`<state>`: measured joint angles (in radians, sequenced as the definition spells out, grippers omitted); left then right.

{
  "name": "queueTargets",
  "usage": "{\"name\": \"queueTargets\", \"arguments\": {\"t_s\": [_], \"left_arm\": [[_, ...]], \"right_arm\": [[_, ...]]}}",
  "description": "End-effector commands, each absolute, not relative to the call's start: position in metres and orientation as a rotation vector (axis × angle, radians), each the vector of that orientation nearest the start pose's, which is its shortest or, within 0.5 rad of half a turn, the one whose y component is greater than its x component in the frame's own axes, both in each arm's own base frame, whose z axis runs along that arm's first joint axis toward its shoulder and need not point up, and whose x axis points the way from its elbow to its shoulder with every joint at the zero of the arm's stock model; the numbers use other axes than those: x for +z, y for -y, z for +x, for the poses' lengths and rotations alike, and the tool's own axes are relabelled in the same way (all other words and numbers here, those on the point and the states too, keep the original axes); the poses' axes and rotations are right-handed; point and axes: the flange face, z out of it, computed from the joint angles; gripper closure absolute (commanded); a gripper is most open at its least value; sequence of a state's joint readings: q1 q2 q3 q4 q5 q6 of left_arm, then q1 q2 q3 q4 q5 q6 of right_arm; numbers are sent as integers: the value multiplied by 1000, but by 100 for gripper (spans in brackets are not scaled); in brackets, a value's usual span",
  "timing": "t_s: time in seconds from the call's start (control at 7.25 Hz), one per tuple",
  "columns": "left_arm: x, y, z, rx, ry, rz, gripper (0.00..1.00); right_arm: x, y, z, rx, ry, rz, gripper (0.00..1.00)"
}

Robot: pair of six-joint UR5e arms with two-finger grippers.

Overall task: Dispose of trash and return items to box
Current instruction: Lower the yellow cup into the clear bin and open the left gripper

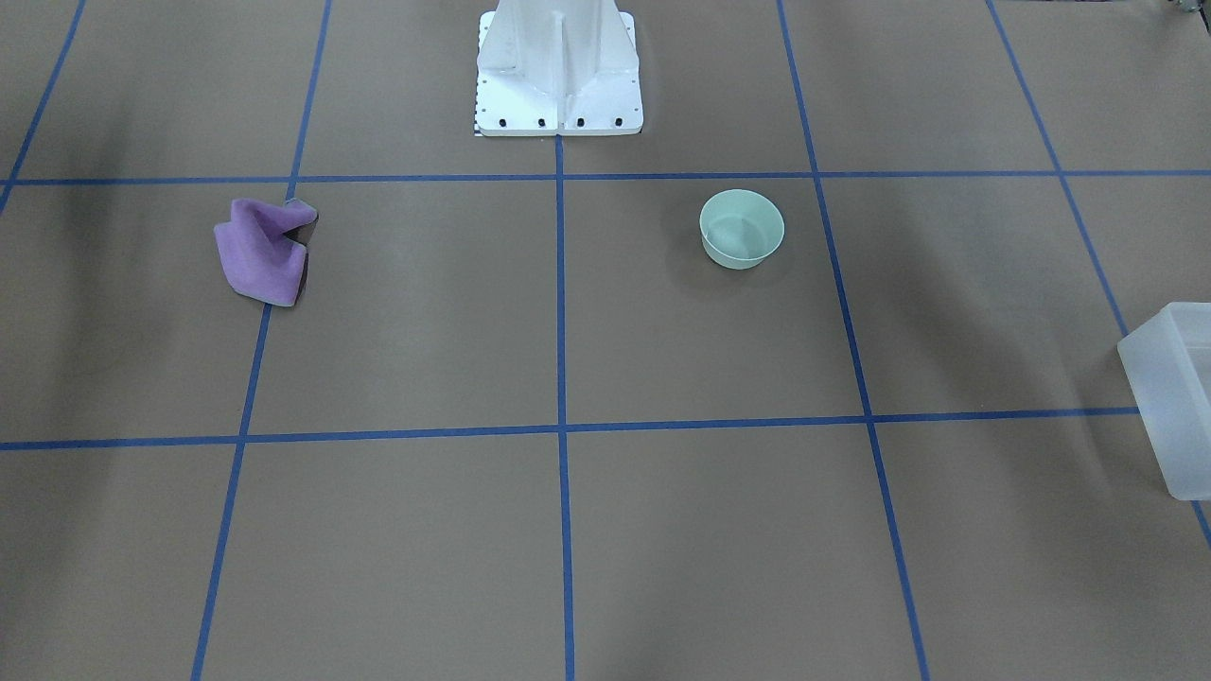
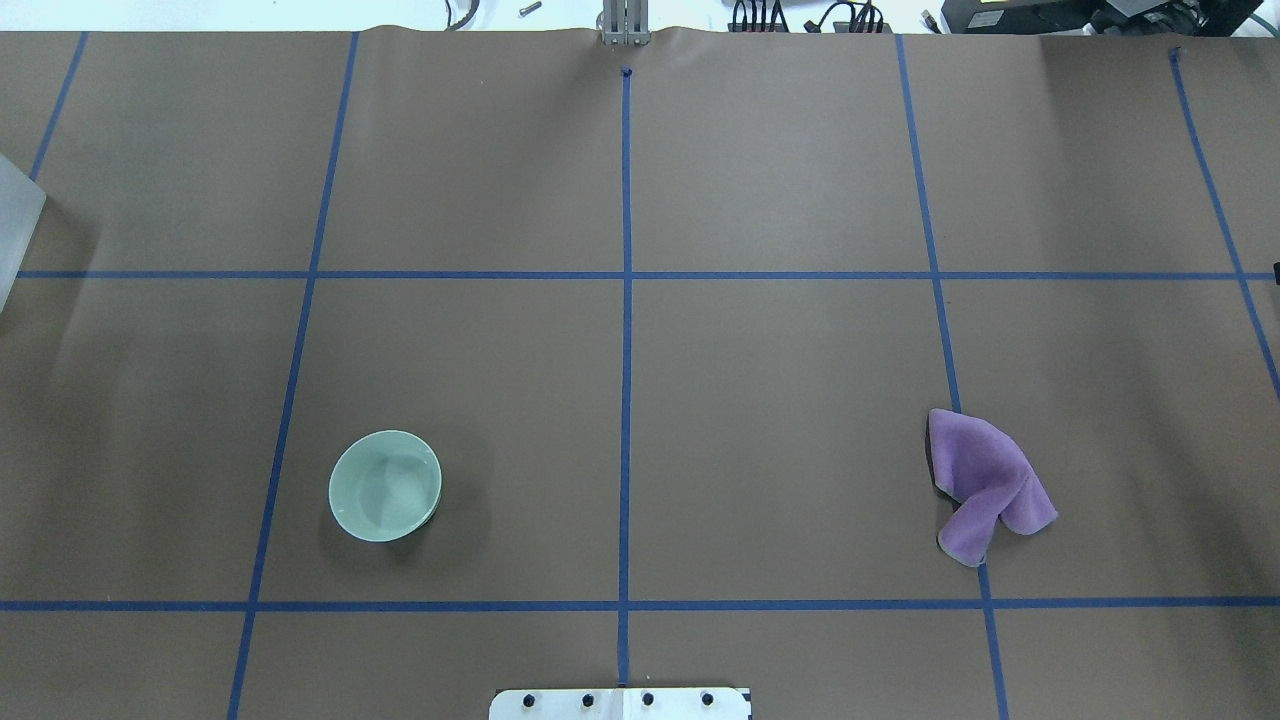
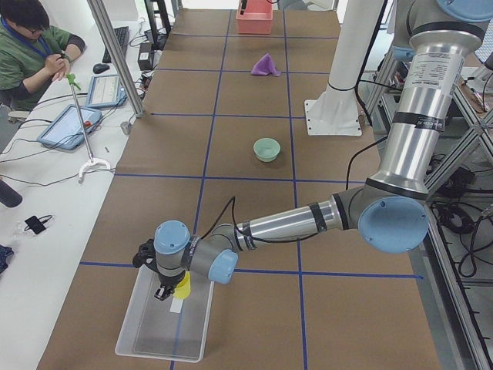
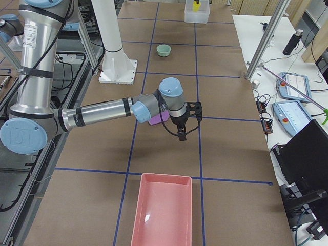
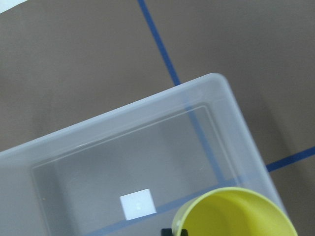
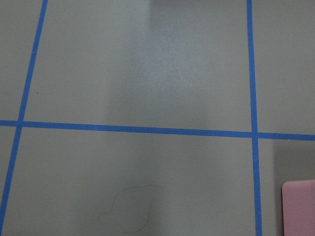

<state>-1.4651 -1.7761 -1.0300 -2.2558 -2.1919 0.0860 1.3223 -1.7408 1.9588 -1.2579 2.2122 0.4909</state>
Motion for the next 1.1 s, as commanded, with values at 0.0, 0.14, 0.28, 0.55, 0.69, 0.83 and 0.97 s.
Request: {"name": "queueTargets", "arguments": {"t_s": [0.0, 0.14, 0.28, 0.55, 0.69, 0.83, 0.97], "left_arm": [[754, 574, 8, 267, -644, 337, 70], [752, 574, 8, 272, -643, 343, 35], [746, 576, 8, 290, -640, 360, 1], [715, 586, -4, 307, -648, 361, 1], [673, 594, -28, 259, -678, 350, 1], [620, 597, -30, 250, -699, 336, 1], [576, 589, -31, 227, -702, 311, 1]], "right_arm": [[514, 442, -38, 56, 769, 251, 0], [514, 442, -38, 55, 769, 253, 0], [514, 443, -38, 54, 769, 252, 0], [514, 443, -38, 54, 769, 252, 0], [513, 443, -38, 53, 770, 254, 0], [514, 442, -38, 54, 769, 252, 0], [513, 443, -38, 54, 770, 253, 0]]}}
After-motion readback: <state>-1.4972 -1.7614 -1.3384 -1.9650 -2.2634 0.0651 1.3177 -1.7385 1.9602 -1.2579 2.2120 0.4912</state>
